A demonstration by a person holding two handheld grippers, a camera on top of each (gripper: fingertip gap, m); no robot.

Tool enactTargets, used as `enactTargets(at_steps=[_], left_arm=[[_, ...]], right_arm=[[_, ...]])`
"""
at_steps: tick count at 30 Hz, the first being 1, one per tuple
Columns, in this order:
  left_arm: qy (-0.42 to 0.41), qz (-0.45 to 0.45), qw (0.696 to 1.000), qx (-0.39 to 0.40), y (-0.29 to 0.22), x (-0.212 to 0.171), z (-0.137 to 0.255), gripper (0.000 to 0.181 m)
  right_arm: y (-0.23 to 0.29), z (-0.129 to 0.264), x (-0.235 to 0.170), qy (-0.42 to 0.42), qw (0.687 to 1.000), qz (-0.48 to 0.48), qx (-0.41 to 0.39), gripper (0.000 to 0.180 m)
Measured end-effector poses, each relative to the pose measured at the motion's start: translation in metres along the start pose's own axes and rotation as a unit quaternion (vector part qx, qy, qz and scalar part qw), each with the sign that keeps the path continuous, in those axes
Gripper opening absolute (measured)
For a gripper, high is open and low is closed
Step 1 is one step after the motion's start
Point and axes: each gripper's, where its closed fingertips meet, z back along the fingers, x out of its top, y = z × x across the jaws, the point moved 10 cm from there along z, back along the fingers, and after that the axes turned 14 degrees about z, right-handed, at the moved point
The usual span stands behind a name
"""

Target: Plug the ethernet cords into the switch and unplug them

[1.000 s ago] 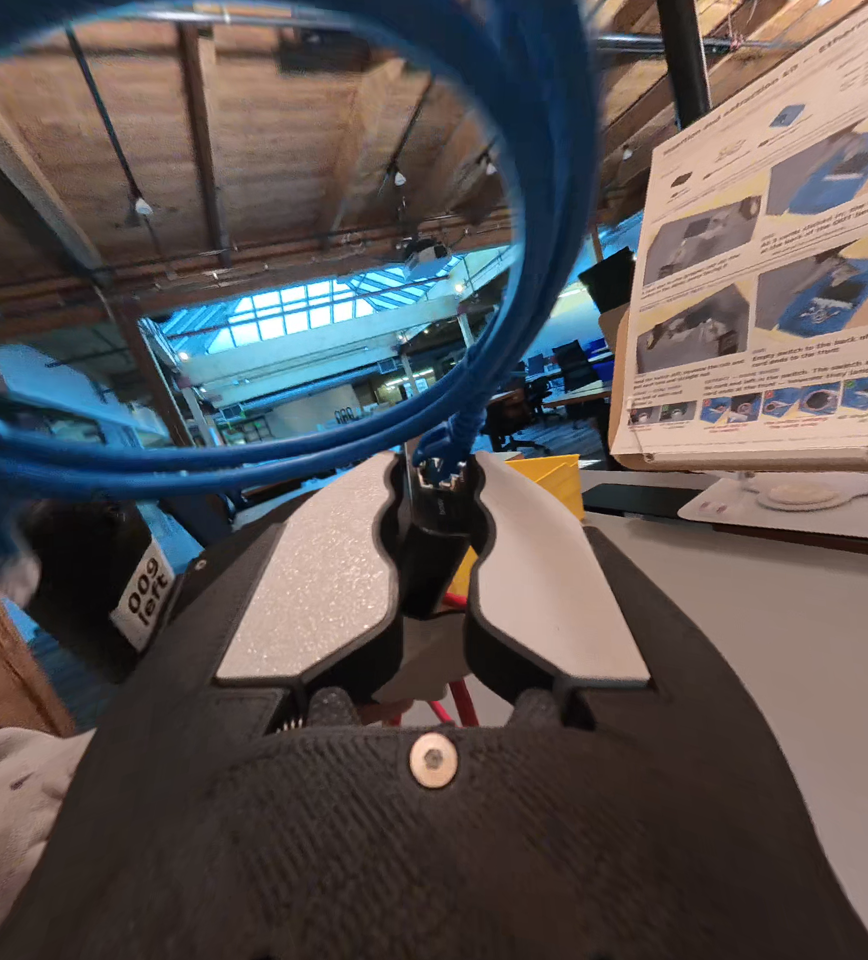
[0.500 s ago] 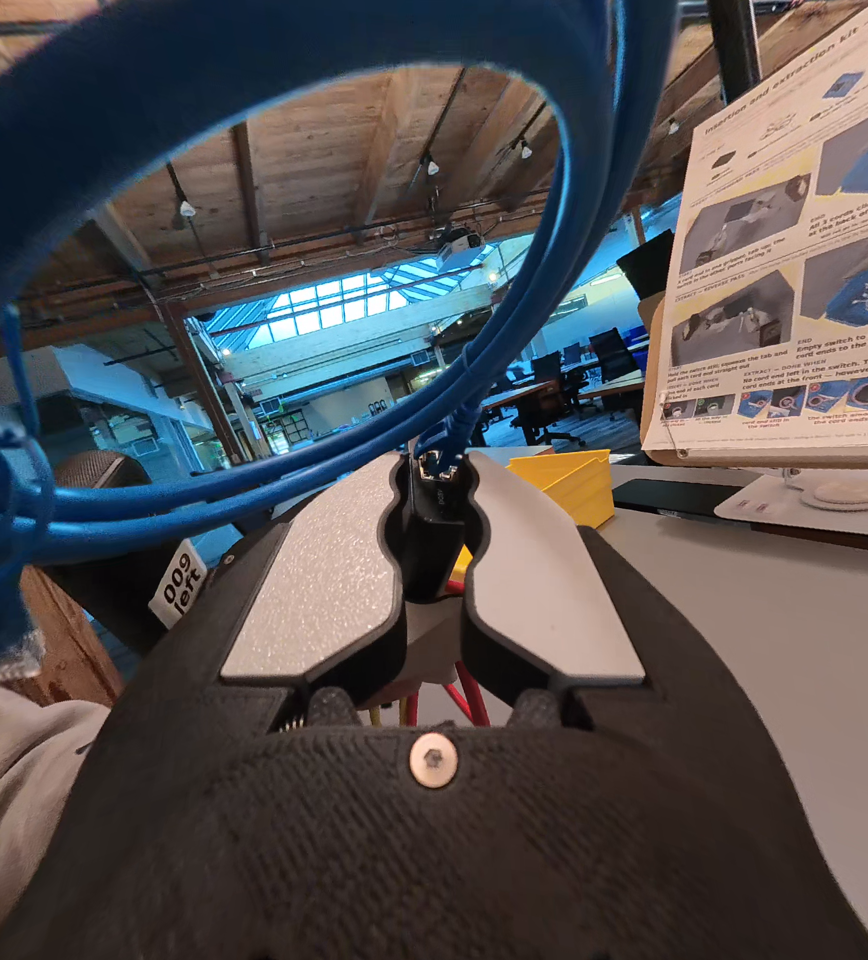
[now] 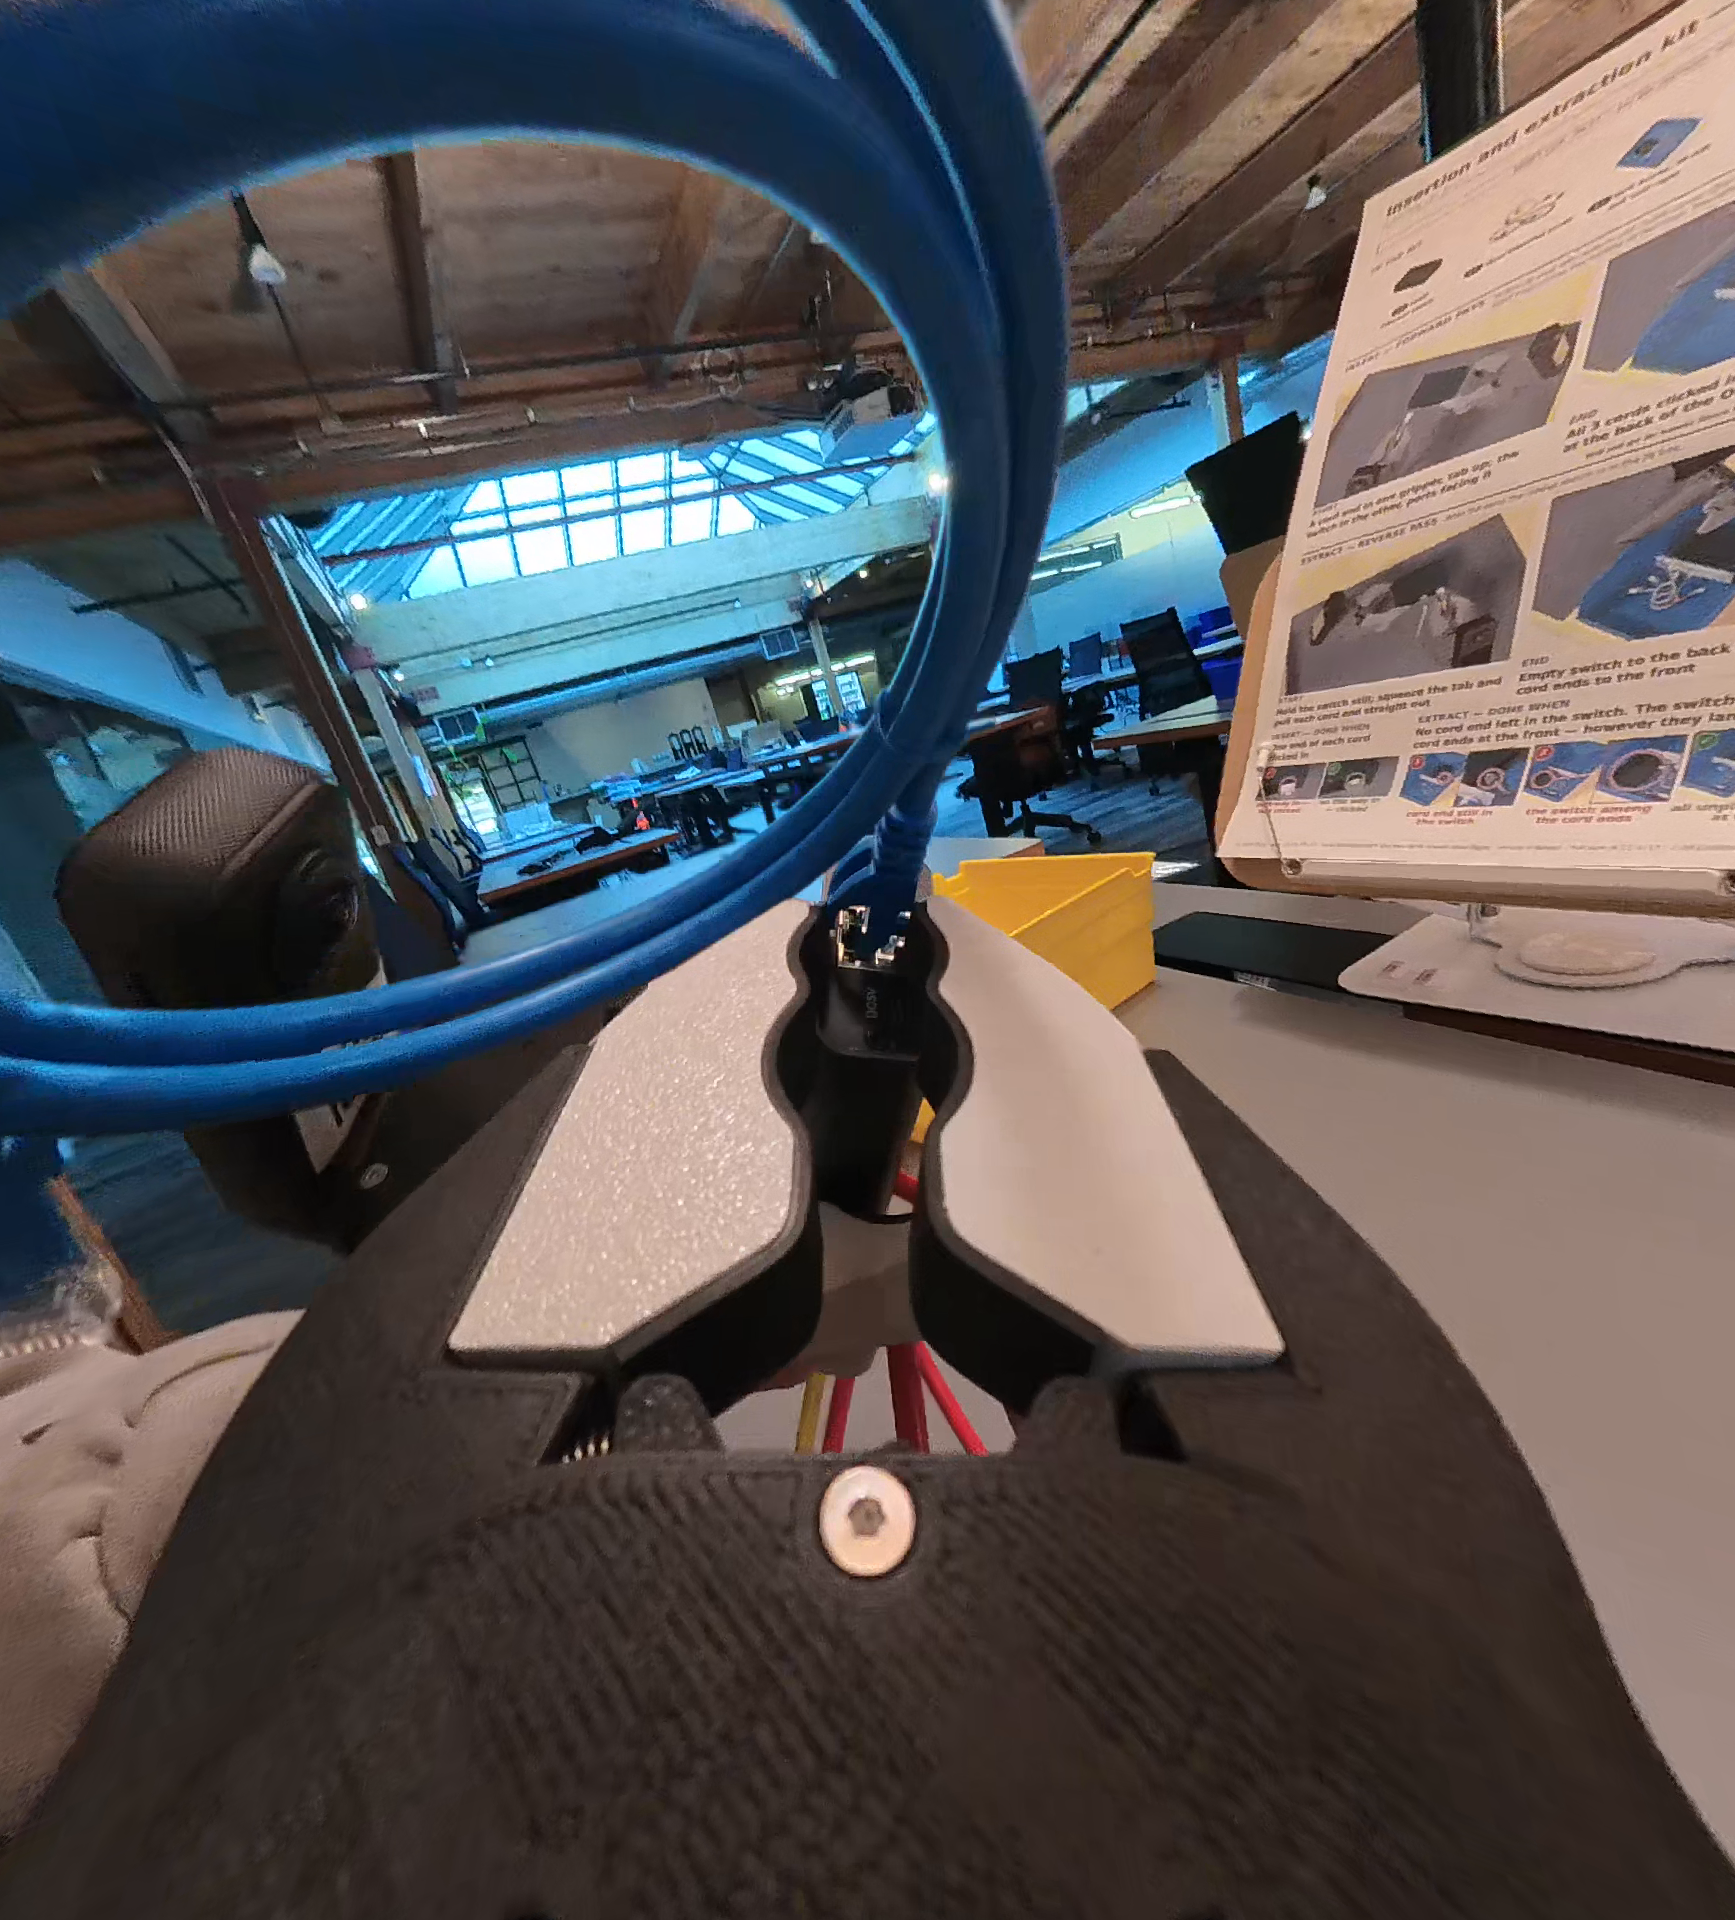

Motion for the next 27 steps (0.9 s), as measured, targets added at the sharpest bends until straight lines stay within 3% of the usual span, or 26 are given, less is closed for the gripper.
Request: enactTargets(at_steps=[27], left_arm=[[0.06,-0.027,0.997,0.045,0.001,-0.01,-0.011,0.075]], right_arm=[[0.002,-0.002,-0.008,0.036,0.994,0.098,0.004,0.015]])
